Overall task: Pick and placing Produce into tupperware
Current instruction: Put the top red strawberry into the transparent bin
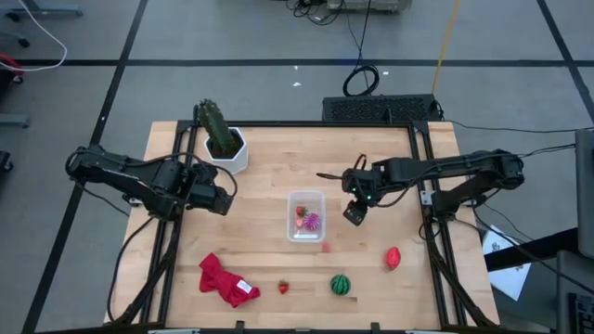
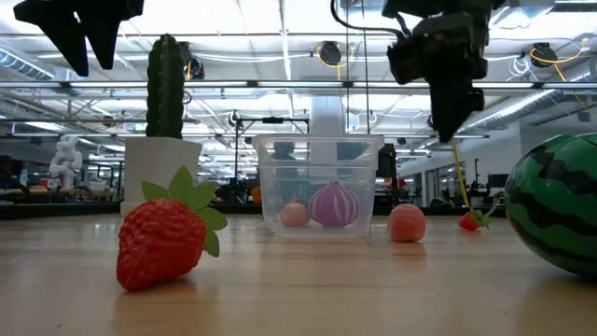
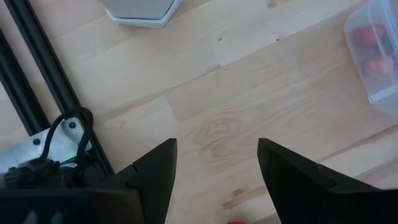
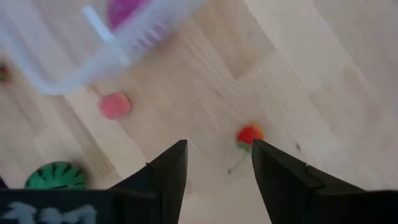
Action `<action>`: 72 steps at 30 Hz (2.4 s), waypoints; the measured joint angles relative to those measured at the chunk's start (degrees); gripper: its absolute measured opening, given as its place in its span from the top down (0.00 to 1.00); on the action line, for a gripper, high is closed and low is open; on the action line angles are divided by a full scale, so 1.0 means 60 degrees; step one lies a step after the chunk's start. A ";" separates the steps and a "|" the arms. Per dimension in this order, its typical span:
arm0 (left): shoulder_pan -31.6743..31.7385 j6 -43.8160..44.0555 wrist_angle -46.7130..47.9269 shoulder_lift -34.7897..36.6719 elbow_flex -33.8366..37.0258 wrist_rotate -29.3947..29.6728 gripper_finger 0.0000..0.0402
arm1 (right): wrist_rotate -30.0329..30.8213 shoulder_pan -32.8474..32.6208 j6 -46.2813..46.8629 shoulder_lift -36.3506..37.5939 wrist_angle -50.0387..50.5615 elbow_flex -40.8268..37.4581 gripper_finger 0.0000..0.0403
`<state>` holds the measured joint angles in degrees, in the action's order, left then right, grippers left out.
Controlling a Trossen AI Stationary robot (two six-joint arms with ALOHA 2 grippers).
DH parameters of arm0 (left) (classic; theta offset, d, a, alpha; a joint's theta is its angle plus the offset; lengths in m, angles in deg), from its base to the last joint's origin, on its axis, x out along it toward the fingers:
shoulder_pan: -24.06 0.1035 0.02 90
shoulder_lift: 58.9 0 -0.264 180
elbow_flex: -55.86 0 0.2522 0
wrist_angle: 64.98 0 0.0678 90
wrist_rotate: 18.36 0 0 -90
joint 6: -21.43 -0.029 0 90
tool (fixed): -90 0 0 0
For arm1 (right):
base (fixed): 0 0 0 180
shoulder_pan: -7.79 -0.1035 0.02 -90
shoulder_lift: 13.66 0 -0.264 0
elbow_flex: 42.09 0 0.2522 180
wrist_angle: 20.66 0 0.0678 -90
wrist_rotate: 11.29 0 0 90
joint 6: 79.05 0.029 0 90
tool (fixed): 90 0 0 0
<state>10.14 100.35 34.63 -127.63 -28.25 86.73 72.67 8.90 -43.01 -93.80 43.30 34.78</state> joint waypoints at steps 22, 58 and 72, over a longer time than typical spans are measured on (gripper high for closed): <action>0.0000 -0.0846 0.0001 0.0000 0.0000 0.0080 0.43 | 0.1122 -0.0344 -0.1151 0.0047 -0.0427 0.0102 0.57; 0.0000 -0.0937 -0.0002 0.0001 0.0000 0.0273 0.43 | 0.1723 -0.1198 0.2163 -0.1559 0.2734 0.1115 0.57; 0.0000 -0.0952 -0.0002 0.0000 0.0000 0.0262 0.43 | 0.1730 -0.1198 0.2409 -0.1559 0.2305 0.1115 0.57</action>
<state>10.14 94.64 34.62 -127.63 -28.25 88.30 83.05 1.70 -28.56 -103.15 57.12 41.47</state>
